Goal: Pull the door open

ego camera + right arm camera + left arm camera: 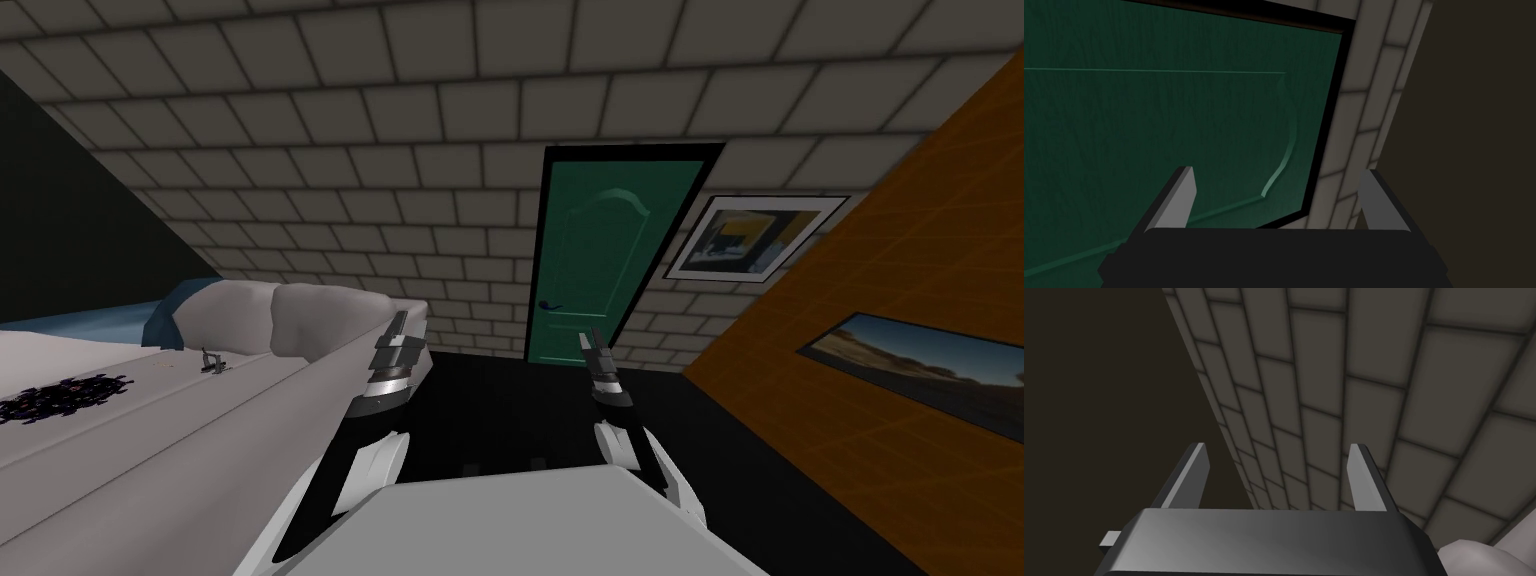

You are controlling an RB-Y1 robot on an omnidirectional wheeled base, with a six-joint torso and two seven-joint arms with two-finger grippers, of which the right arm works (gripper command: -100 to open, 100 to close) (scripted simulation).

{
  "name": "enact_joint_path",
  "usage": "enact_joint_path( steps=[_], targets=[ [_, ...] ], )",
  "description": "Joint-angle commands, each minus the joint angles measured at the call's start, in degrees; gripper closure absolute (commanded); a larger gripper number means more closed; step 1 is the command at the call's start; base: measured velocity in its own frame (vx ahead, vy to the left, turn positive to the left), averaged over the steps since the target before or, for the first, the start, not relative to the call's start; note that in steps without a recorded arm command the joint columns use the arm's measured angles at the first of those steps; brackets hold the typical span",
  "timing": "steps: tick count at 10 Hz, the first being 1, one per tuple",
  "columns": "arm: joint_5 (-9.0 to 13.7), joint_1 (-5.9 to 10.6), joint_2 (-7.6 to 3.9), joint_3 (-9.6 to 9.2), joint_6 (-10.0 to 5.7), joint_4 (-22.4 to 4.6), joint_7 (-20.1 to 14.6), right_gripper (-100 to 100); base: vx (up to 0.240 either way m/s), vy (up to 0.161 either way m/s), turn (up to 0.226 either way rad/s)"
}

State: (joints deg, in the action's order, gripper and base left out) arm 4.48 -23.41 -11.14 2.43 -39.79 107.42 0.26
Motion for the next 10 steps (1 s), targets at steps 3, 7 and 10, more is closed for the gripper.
enact_joint_path(
  steps=[3,7,10],
  targets=[
    [1.0,0.3,-1.59,-0.32,-0.88,-4.7,-1.2,-100,0.099,0.018,0.014],
    [2.1,0.95,-3.44,-0.55,-1.63,-10.0,-2.5,-100,0.101,0.013,0.013],
    [2.9,1.44,-4.82,-0.73,-2.19,-14.1,-3.5,-100,0.101,0.026,0.012]
  ],
)
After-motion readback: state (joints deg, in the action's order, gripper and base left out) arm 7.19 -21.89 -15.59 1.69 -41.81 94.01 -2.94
